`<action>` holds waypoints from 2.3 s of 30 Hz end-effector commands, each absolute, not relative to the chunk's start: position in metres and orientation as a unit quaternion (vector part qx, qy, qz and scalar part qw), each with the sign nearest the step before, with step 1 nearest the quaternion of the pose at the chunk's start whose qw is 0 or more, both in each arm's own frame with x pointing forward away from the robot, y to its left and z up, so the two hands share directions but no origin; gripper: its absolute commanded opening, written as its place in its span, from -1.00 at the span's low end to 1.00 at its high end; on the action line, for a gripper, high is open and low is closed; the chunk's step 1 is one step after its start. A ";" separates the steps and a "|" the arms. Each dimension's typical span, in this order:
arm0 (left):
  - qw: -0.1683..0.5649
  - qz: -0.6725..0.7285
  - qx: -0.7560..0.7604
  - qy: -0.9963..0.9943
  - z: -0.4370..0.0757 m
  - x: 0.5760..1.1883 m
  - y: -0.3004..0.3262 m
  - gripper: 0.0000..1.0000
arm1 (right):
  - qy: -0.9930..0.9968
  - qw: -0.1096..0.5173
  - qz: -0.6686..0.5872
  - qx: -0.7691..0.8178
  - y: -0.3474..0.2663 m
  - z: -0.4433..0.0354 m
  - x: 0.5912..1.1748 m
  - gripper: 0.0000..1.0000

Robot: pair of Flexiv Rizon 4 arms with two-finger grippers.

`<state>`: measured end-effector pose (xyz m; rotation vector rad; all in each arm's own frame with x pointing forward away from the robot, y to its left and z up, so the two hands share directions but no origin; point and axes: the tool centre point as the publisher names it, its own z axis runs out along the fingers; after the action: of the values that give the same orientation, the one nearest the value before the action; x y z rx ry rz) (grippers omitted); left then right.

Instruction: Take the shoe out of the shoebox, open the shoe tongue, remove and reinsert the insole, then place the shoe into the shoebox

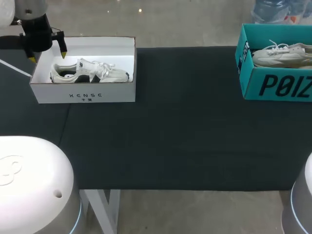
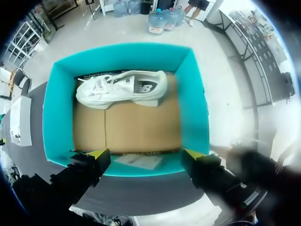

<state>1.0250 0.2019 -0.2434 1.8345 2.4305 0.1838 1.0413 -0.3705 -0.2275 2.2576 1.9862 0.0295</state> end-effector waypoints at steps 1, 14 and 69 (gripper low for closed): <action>0.046 0.062 0.601 0.796 -0.243 1.024 0.202 1.00 | 0.659 0.041 -0.009 0.751 -0.384 -0.237 1.081 1.00; 0.046 0.062 0.601 0.796 -0.243 1.024 0.202 1.00 | 0.664 0.049 -0.012 0.746 -0.403 -0.267 1.117 1.00; 0.046 0.062 0.601 0.796 -0.243 1.024 0.202 1.00 | 0.678 0.026 -0.044 0.733 -0.437 -0.325 1.180 1.00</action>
<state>1.0250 0.2020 -0.2434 1.8345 2.4306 0.1838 1.1661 -0.4340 -0.3183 2.1880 2.0297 0.0021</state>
